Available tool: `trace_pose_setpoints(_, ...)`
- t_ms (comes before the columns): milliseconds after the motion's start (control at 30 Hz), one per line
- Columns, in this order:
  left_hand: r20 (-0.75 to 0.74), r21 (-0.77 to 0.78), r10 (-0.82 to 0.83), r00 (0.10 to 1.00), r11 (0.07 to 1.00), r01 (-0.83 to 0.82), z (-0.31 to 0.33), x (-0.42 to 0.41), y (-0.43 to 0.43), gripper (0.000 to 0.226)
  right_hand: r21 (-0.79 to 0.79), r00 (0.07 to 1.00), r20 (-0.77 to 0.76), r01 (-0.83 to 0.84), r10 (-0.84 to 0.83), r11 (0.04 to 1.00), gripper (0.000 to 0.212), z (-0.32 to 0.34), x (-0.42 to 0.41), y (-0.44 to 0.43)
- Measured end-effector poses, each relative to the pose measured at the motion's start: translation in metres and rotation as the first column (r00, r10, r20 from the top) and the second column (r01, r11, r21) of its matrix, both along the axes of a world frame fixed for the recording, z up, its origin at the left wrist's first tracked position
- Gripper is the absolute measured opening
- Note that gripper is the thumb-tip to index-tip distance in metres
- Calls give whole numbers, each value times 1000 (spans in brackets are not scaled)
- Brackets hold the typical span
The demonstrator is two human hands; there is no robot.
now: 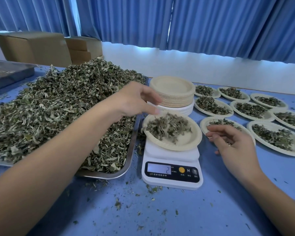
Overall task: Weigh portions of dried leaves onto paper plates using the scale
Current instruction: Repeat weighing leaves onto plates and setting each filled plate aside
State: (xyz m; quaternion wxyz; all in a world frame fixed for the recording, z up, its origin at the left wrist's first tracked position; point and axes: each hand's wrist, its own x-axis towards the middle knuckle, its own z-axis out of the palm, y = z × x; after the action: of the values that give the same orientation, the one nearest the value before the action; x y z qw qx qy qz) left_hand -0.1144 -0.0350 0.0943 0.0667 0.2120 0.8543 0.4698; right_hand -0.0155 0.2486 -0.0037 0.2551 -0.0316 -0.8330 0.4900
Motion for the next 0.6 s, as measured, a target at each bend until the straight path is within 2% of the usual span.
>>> trace_pose_setpoints(100, -56, -6, 72, 996, 997, -73, 8, -7, -15, 20, 2, 1000, -6, -4, 4, 1000, 31, 0, 0, 0)
trace_pose_setpoints(200, -149, -279, 112, 982, 948, -151, 8, -16, -29, 15, 11, 1000, -9, -8, 8, 1000, 32, -1, 0, 0)
trace_pose_setpoints(300, -198, -545, 146, 969, 806, -233, 0, -24, -39, 27, 18, 1000, -10, -8, 8, 1000, 31, -1, 0, 1)
trace_pose_setpoints(467, -76, -739, 103, 992, 662, -125, -20, -28, -38, 43, 14, 1000, -7, 4, -4, 1000, 30, -1, -1, 1)
trace_pose_setpoints(600, -109, -795, 59, 992, 594, -123, -34, -33, -33, 32, 14, 1000, -2, 8, -8, 1000, 29, -2, -2, 2)
